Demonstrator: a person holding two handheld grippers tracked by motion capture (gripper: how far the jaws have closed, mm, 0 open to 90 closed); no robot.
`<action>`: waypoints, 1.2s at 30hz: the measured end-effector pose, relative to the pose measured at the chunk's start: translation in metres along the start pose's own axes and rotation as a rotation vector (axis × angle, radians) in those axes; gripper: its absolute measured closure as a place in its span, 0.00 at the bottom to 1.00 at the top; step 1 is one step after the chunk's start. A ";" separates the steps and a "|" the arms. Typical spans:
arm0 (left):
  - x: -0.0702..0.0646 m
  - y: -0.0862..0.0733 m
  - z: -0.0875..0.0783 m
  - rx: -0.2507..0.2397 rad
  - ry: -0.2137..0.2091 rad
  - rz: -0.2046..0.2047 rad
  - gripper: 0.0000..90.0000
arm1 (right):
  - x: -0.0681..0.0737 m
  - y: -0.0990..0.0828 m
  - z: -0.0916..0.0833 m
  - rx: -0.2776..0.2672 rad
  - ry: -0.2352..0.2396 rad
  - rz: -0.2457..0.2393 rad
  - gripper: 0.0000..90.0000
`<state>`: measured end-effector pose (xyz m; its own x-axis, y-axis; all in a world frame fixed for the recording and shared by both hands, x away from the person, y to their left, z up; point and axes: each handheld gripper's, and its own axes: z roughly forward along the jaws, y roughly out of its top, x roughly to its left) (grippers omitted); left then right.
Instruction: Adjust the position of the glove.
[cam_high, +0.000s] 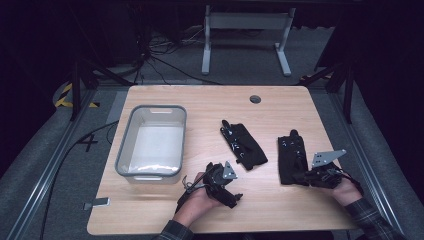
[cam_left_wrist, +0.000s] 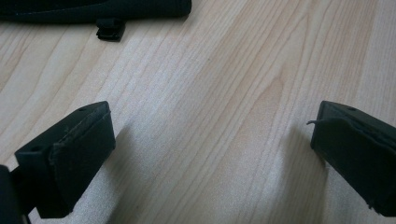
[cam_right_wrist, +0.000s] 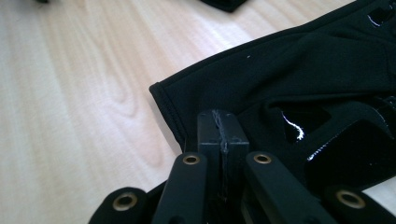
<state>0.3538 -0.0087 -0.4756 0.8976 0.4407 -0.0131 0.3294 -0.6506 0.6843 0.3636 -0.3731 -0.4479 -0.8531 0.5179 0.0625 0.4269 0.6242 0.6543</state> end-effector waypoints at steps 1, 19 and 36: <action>0.000 0.000 0.000 0.000 0.000 0.000 0.00 | 0.002 -0.001 -0.001 0.001 0.003 -0.001 1.00; 0.000 0.000 0.000 0.000 -0.001 0.000 0.00 | 0.026 -0.010 -0.017 -0.043 0.025 -0.024 1.00; 0.000 0.000 0.000 -0.001 0.000 0.004 0.00 | -0.036 0.017 0.001 -0.043 -0.104 0.041 1.00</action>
<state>0.3544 -0.0089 -0.4756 0.8987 0.4385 -0.0102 0.3256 -0.6515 0.6852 0.4017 -0.3803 -0.4396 -0.7984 0.6020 0.0129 0.4459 0.5768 0.6844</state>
